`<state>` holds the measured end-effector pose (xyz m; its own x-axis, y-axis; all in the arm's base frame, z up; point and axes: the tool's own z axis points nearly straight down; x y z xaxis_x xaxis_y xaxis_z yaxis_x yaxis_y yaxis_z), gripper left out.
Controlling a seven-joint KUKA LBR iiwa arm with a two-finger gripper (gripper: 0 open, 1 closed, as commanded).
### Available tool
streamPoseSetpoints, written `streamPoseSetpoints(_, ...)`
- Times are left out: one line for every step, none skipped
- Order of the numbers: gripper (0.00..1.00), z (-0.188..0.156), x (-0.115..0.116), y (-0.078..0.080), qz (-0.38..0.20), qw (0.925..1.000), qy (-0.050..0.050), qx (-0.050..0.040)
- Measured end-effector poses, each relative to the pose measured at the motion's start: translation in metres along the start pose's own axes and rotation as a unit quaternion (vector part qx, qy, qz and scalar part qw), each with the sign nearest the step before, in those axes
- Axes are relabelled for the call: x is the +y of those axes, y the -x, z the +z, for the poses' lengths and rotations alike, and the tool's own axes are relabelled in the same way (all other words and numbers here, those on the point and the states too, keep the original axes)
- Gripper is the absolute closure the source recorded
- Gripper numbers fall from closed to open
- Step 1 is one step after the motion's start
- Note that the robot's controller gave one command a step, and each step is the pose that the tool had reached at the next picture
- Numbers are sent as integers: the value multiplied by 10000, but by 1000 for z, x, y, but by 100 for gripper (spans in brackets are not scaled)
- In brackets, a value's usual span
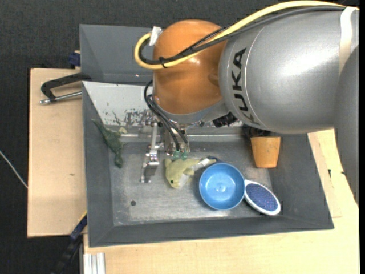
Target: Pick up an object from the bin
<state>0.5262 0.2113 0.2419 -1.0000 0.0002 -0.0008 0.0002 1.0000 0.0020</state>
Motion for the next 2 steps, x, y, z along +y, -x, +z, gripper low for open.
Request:
streamPoseSetpoints(0,99,-56,33,-66,10000,-26,33)
streamPoseSetpoints(0,165,-117,36,-617,9981,-23,33)
